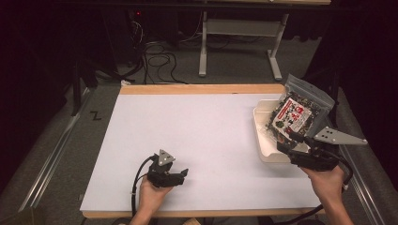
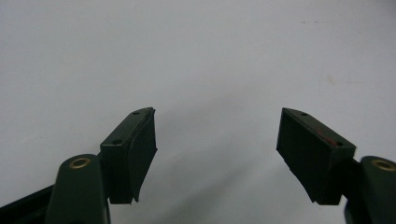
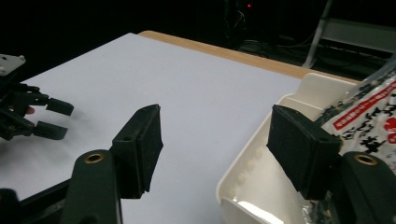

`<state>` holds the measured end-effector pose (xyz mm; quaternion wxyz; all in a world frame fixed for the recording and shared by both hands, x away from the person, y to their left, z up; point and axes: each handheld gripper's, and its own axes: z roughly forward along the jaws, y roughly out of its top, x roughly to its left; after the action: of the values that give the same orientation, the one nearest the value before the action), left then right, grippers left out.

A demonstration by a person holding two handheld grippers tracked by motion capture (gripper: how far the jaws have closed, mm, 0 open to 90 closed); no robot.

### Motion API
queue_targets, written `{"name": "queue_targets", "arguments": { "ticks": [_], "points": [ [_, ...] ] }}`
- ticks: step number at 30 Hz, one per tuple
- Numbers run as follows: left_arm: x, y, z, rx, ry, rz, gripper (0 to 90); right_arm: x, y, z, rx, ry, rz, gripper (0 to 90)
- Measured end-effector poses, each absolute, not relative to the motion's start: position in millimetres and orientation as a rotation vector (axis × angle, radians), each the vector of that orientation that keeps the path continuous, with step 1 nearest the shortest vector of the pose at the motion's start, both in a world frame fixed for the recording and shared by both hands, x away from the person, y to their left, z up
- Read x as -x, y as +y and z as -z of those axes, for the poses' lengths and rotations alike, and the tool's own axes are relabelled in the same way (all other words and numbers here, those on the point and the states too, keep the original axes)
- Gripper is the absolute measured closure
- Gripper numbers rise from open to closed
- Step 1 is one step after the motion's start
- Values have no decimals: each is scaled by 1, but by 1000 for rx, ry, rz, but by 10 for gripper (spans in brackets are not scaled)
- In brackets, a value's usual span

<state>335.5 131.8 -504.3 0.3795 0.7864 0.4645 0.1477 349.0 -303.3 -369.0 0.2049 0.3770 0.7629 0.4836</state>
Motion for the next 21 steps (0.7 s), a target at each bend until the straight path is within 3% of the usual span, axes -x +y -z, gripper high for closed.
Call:
{"name": "queue_targets", "arguments": {
  "ticks": [21],
  "points": [
    [-334,132,505,-2006,1184,-376,289,-348,-269,390,-1001,2254,-1332,352]
  ]
}}
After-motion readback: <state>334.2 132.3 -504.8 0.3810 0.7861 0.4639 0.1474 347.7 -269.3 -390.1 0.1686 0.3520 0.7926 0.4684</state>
